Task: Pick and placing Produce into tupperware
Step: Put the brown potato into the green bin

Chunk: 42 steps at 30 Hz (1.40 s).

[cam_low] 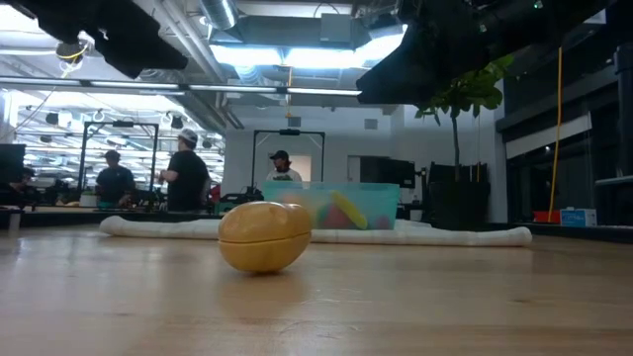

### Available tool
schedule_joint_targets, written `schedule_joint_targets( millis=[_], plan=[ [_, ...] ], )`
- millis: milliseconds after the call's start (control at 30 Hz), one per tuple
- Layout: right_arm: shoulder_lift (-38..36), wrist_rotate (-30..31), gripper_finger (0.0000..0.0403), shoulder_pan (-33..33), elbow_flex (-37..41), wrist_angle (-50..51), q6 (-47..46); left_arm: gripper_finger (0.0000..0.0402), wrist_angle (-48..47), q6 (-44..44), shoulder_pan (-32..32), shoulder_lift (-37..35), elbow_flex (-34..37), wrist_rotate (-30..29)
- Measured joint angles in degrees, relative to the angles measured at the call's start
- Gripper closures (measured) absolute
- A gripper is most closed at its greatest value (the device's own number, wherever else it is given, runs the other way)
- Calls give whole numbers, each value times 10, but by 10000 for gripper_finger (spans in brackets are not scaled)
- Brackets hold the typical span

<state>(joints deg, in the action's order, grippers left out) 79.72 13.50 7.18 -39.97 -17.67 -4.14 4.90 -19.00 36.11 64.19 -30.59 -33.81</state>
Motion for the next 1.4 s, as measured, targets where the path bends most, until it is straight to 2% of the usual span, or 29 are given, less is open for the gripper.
schedule_joint_targets(
  millis=[233, 367, 567, 733, 833, 1067, 1233, 1400],
  plan=[
    [-5, 1, 180, 11, 0, 0, 8, 161, -3, -4, 18, 97, -74, 2],
    [-16, 0, 180, 36, 0, -3, 27, 161, -8, -44, 19, 154, -118, -1],
    [-16, 0, 180, 75, 2, -18, 44, 161, -69, -115, 13, 243, -196, -1],
    [-30, 0, 180, 94, 85, -191, 59, 161, -121, -124, 13, 314, -274, 1],
    [-64, 1, 180, 107, 146, -251, 60, 161, -139, -137, 13, 341, -319, 6],
    [-157, 0, 180, 144, 212, -255, 62, 161, -208, -243, -7, 376, -381, 18],
    [-197, 0, 180, 158, 245, -226, 43, 161, -266, -305, -34, 405, -421, 71],
    [-206, 0, 180, 174, 268, -225, 24, 161, -321, -371, -66, 426, -455, 120]
  ],
)
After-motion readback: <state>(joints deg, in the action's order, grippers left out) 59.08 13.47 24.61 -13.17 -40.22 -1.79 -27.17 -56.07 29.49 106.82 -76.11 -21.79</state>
